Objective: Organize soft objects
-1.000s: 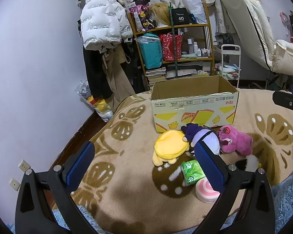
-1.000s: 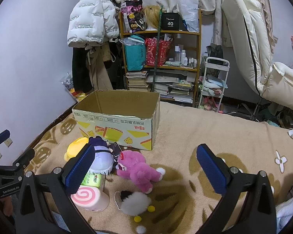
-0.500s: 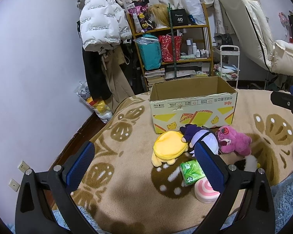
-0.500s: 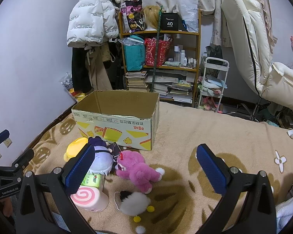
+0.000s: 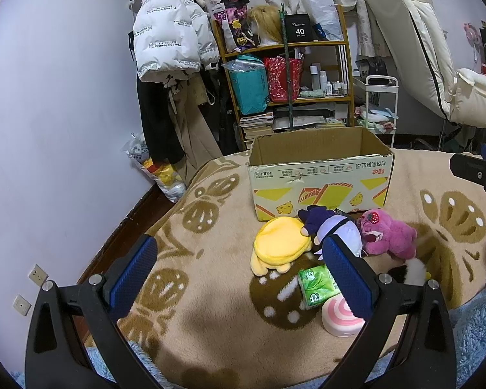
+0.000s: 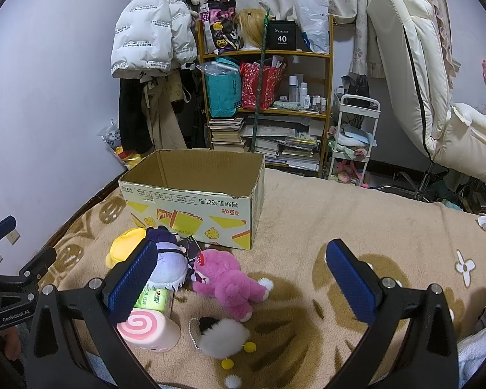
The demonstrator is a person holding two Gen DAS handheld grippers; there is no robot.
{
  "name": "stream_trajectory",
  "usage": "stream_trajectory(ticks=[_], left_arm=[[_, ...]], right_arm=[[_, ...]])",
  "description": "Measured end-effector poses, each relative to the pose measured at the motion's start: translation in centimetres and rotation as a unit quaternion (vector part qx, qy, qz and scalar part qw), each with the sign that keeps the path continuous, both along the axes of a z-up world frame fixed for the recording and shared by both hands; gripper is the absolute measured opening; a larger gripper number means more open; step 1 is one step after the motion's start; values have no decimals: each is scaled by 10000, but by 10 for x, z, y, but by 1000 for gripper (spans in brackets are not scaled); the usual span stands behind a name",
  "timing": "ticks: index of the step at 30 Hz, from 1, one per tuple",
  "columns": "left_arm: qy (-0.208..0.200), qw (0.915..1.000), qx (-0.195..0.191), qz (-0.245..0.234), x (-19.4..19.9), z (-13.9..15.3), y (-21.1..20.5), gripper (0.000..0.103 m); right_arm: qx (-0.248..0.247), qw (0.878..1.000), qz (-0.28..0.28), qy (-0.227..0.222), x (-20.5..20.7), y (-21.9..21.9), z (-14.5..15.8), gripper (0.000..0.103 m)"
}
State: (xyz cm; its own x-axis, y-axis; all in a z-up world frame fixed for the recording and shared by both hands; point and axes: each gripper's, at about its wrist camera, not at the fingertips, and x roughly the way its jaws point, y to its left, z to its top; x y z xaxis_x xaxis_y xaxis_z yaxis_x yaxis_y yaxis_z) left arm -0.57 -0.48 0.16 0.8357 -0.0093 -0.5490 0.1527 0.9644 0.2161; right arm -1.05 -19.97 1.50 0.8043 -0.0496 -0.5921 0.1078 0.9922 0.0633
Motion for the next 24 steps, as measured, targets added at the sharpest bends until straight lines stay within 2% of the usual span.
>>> stream_trajectory(ticks=[24], left_arm=[[24,10000,-57,15,3,-1,2,101]], right_arm=[[-5,10000,1,14,1,1,-2,103]])
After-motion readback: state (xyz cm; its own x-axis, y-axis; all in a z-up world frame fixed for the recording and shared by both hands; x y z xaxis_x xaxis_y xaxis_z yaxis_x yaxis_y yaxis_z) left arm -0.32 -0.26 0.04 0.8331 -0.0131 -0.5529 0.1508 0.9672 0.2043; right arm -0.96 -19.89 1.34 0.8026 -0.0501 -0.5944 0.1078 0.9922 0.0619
